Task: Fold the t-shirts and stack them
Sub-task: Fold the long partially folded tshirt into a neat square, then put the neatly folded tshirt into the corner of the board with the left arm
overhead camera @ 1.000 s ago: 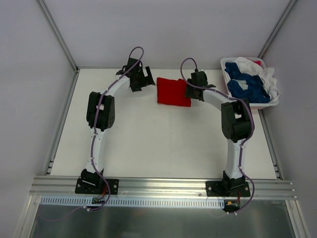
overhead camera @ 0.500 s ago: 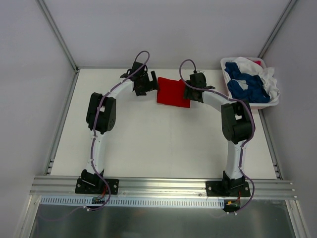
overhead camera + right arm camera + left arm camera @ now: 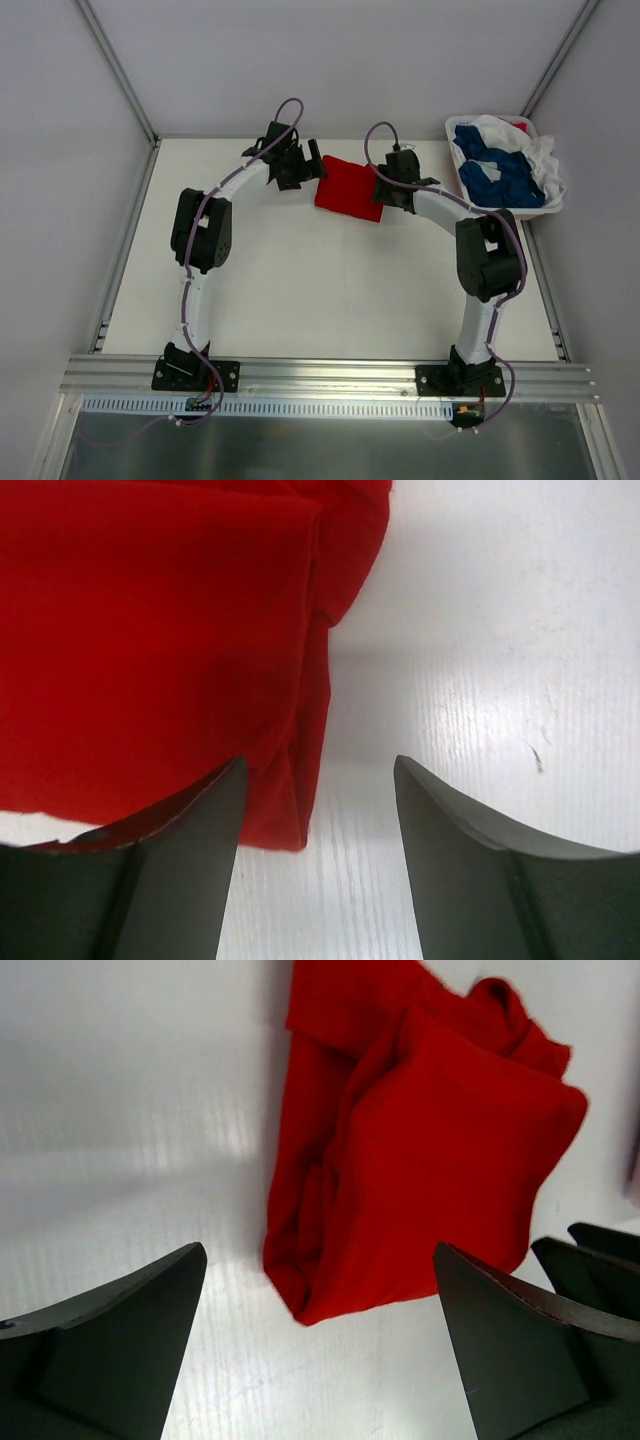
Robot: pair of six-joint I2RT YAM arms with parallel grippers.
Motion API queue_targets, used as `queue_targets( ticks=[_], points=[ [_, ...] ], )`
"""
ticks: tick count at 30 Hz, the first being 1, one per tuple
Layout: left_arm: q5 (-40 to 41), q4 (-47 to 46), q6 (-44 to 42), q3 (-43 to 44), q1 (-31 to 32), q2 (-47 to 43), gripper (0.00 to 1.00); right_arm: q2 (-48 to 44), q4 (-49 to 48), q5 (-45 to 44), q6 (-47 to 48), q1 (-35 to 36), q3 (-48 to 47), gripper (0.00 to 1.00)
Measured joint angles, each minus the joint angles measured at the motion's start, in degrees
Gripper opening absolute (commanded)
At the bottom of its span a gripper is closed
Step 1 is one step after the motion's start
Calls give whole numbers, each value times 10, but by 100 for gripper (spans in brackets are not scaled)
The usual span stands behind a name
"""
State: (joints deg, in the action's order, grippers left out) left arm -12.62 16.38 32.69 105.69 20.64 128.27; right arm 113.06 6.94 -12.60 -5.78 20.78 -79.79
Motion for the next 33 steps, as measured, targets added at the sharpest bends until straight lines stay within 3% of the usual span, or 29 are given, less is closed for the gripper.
queue_targets(
  ticks=[11,20,23,25,29,33],
  points=[
    [-65,-53,10,88,-1,80,99,-171,-16,28,3,1,84,64],
    [-96,-68,30,104,-9,124,99,-295,-35,60,3,1,124,64],
    [-101,-72,41,106,-11,131,82,-300,-41,71,2,1,124,64],
    [-108,-77,46,108,-12,137,59,-300,-42,78,1,1,126,64],
    [-119,-82,56,109,-14,151,40,-300,-41,84,-2,1,132,64],
    [-126,-84,60,109,-16,158,13,-301,-42,87,-3,1,133,64]
  ],
)
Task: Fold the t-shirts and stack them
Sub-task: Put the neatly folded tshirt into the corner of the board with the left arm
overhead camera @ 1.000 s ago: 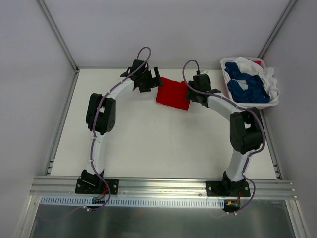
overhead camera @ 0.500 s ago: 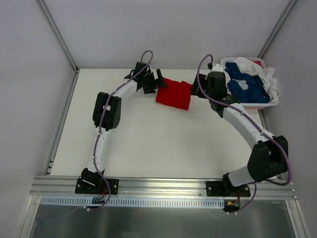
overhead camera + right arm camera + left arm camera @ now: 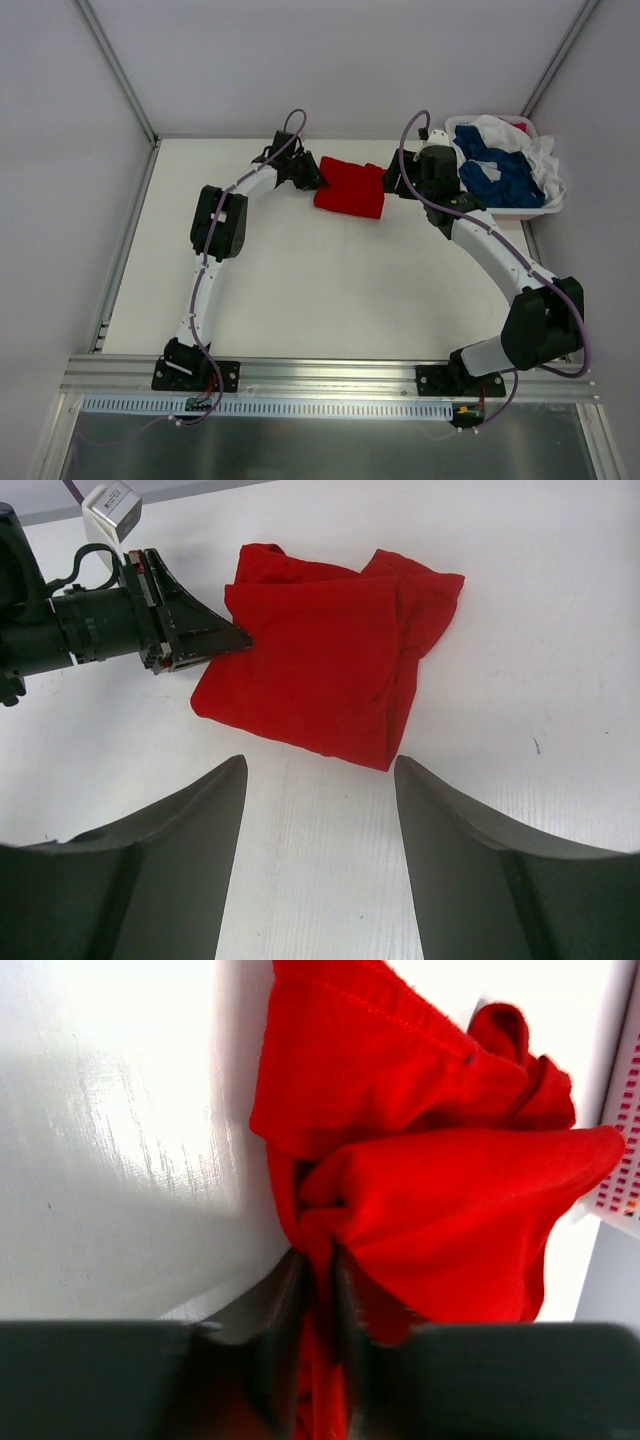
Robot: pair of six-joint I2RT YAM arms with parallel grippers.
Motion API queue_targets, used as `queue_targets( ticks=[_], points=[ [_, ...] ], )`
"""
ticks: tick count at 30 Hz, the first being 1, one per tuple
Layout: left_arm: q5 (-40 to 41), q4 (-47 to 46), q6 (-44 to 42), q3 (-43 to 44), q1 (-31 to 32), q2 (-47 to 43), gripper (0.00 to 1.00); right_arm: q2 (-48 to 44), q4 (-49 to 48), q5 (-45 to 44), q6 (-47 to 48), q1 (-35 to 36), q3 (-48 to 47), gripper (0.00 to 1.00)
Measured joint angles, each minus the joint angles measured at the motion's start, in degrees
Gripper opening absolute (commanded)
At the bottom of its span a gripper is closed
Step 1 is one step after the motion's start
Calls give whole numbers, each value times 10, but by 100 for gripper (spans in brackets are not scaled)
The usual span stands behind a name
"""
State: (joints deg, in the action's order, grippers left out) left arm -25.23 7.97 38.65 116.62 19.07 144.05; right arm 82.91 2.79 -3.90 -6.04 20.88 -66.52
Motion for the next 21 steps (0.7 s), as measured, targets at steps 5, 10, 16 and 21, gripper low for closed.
queue_targets(
  ticks=[5,10,16,21],
  points=[
    [-1,-1,-4,0,0,2,0,-1,0,2,-5,0,0,64],
    [0,-12,-10,-26,-3,-10,0,-1,-4,3,-8,0,7,64],
    [34,25,-50,-77,-21,-58,0,-1,-8,4,-12,0,23,64],
    [85,80,-94,-88,-42,-89,0,-2,-16,8,-14,0,35,64]
  ],
)
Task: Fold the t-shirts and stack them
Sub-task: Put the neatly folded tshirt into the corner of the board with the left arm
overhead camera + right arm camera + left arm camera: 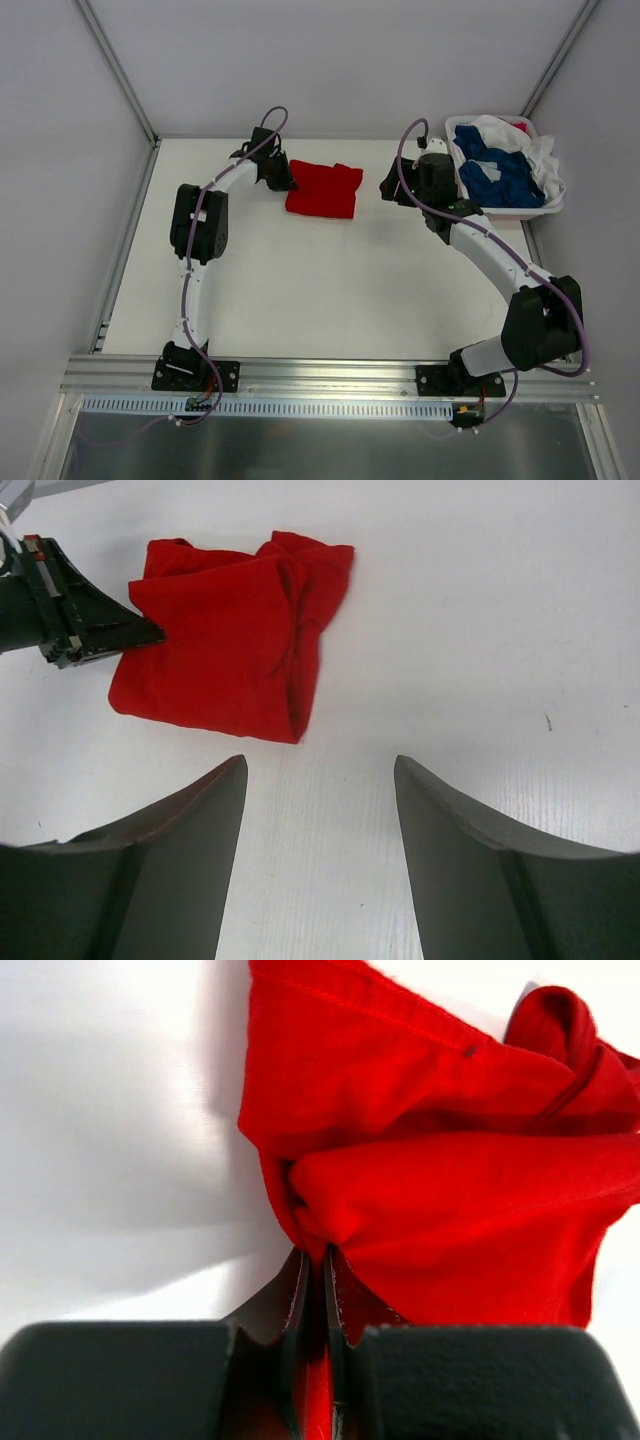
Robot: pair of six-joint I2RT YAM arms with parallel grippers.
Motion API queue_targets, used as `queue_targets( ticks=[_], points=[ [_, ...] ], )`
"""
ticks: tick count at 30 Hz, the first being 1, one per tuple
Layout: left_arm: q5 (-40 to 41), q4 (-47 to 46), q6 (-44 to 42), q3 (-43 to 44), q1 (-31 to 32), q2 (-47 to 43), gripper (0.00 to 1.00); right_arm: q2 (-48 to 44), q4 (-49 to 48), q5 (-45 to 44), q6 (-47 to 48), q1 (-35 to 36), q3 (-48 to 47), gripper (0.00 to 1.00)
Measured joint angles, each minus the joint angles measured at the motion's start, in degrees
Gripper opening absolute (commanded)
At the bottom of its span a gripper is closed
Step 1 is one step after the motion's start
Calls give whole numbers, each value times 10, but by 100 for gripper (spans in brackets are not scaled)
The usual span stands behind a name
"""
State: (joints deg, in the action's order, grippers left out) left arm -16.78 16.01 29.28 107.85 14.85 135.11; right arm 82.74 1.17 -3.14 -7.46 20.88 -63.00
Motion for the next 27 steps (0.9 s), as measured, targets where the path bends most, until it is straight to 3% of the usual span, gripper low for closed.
queue_targets(
  ticks=[16,27],
  points=[
    [189,139,-139,9,-88,-42,0,-57,-21,29,-5,-36,54,64],
    [330,181,-209,119,-143,-17,0,-84,-41,66,-24,-50,102,63]
  ],
)
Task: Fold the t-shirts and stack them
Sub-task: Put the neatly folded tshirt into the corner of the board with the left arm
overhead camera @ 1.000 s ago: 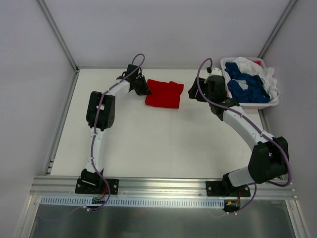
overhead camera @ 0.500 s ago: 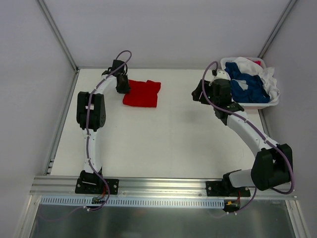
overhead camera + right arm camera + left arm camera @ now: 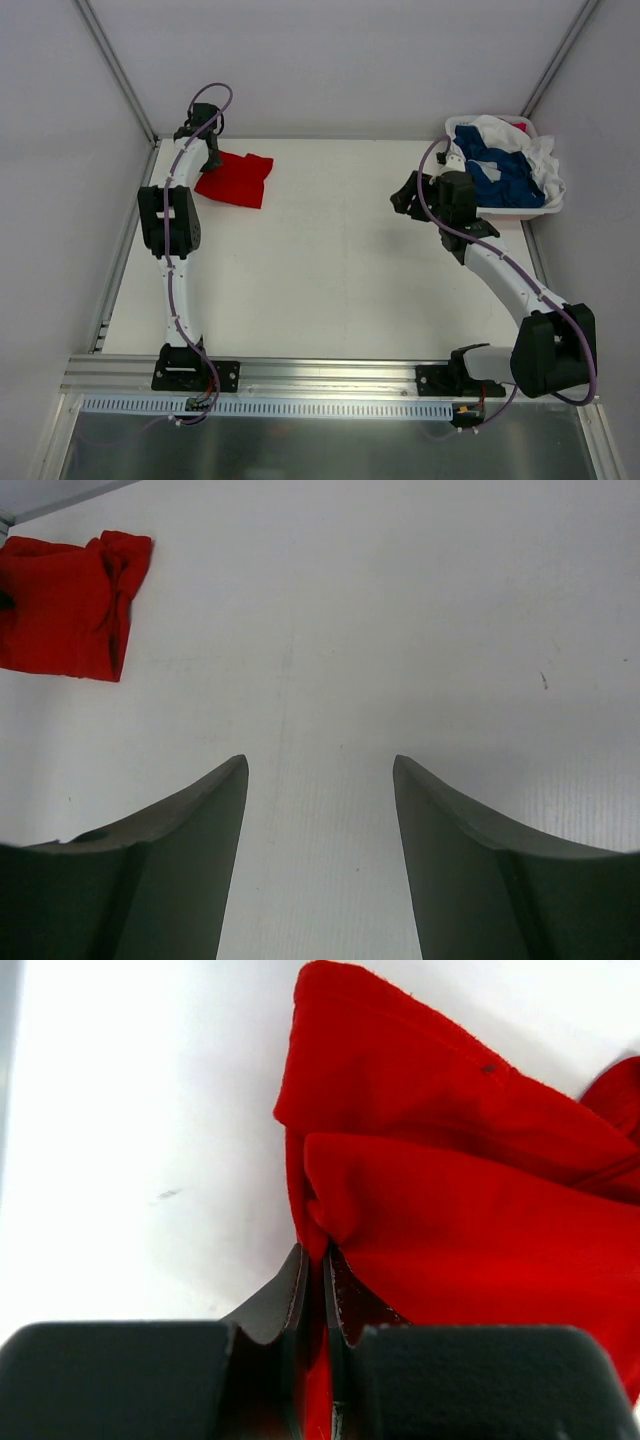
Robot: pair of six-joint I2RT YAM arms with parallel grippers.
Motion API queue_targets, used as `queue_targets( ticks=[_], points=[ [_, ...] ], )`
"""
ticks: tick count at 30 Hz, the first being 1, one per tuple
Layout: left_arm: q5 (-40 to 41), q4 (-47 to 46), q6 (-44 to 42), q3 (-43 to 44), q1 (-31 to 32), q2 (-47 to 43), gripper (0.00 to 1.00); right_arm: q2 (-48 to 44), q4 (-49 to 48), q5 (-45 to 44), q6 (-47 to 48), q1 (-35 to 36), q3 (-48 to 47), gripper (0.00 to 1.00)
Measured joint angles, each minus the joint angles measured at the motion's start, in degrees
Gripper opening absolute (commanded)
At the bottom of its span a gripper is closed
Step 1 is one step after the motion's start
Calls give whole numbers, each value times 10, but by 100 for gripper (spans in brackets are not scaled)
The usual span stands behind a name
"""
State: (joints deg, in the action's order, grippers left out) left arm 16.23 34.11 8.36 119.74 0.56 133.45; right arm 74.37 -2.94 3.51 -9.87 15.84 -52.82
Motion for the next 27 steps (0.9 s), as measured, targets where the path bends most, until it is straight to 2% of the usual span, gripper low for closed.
queue_targets(
  ticks=[18,27],
  points=[
    [158,19,-76,82,-75,96,0,-48,-14,35,-13,-10,49,62],
    [173,5,-109,132,-97,115,0,-60,-12,47,-17,-13,67,62]
  ],
)
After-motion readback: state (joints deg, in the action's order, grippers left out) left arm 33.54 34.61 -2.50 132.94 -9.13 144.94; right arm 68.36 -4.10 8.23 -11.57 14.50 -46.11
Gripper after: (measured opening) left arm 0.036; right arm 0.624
